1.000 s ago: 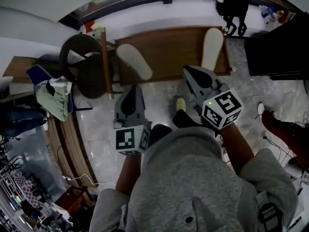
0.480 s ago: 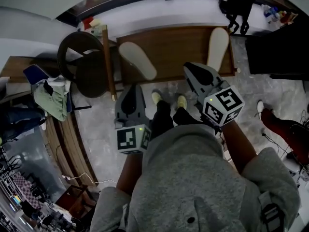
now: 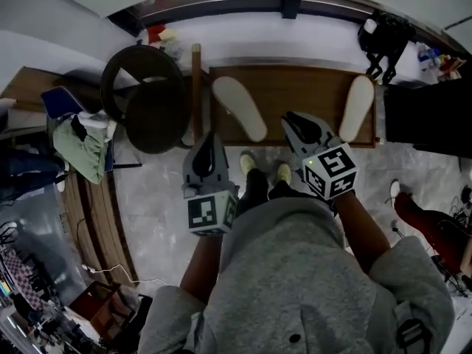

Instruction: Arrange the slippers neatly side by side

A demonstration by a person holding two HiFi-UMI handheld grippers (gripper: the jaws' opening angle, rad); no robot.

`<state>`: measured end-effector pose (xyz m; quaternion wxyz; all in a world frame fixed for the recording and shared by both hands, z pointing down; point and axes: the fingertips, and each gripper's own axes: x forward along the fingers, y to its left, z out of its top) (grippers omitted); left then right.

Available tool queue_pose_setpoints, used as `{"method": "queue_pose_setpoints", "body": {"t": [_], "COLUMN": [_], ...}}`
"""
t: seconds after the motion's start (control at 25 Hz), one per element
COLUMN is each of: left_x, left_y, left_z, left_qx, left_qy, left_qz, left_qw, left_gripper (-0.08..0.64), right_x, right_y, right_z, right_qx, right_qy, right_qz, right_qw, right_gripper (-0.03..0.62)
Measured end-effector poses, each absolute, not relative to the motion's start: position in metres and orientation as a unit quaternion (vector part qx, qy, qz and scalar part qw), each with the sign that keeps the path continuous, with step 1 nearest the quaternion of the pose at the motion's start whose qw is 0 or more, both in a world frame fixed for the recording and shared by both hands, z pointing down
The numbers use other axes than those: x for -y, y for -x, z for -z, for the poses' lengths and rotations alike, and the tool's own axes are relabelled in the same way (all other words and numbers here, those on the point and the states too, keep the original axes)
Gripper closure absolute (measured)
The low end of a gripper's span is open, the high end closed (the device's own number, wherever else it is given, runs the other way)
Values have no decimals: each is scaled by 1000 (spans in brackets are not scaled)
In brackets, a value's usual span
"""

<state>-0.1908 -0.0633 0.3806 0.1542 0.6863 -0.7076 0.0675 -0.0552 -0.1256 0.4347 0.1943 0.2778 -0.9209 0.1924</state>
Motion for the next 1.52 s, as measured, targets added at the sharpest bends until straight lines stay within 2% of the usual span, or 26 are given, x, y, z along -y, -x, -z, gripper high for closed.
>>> {"method": "queue_pose_setpoints", "body": {"t": [0.12,0.4,0.84,1.52], "left_x": [69,82,83,58], "left_y": [211,256,303,337], "left_z": [-391,-409,-445,-464], "left_qx": [710,715,715,725], "left_qy": [-681,-669,-657,-641], "left_qz": [-69,-69,-79,-79], "left_qw": [165,190,223,237], "left_gripper": [546,546,546,546], "right_x": [131,132,118,122], "right_y": [83,141,182,185], "right_z": [-460,-537,-642,-699], "right_qx": [915,892,839,769], "right_qy": [-269,-259,-263,-323], "right_qz": [-204,-205,-212,-106], "right_qw": [220,308,425,541], "right_gripper": [488,475,445,443]}}
